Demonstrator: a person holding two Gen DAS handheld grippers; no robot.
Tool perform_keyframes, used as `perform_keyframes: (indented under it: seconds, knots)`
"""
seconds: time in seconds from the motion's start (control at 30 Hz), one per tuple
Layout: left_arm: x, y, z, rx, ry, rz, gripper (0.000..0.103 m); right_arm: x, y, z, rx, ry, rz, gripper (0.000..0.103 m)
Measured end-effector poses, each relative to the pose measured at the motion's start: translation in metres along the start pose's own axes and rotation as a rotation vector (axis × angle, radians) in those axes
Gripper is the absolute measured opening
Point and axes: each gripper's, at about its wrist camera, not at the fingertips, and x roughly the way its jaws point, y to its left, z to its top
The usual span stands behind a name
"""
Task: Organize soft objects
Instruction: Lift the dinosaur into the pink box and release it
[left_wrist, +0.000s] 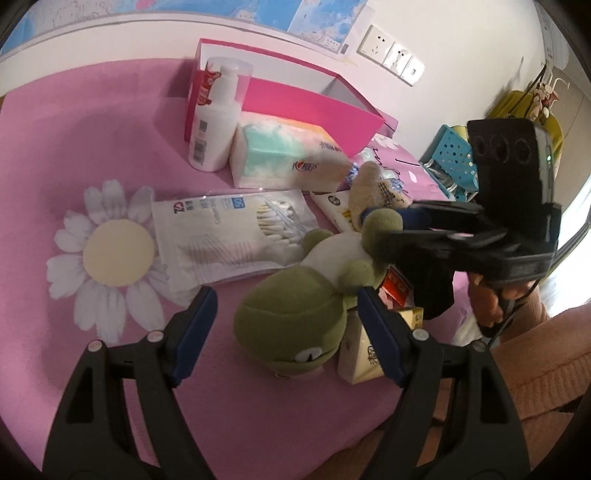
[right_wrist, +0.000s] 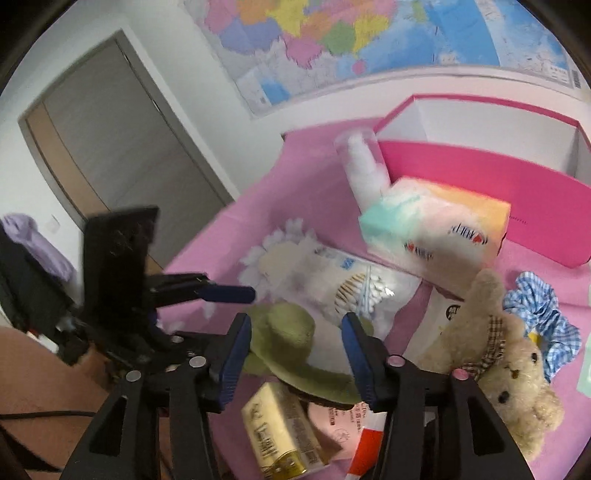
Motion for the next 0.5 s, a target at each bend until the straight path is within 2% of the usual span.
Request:
perform_keyframes:
  seconds: [0.03, 0.1, 0.2, 0.27, 0.37, 0.5]
  knots:
    - [0.002, 0.001, -0.001, -0.005, 0.009, -0.011, 0.079, 0.005, 0.0, 0.0, -0.001, 0.01, -0.003, 0.026]
    - [0.006, 0.002, -0.003, -0.019, 0.034, -0.046, 0.079, 0.005, -0.002, 0.0, 0.007, -0.009, -0.004, 0.022]
    - [0.008, 0.0, -0.001, -0.023, 0.04, -0.076, 0.079, -0.004, -0.004, 0.005, 0.019, -0.05, 0.009, 0.021]
    - [0.003, -0.004, 0.004, -0.011, 0.011, -0.094, 0.079, -0.013, -0.005, 0.009, 0.027, -0.085, 0.007, 0.02]
    - [-0.006, -0.012, 0.022, 0.018, -0.037, -0.106, 0.078, -0.032, -0.007, 0.019, 0.05, -0.144, 0.011, 0.02]
    - [-0.015, -0.019, 0.058, 0.046, -0.096, -0.094, 0.07, -0.054, -0.011, 0.038, 0.064, -0.227, 0.003, 0.02]
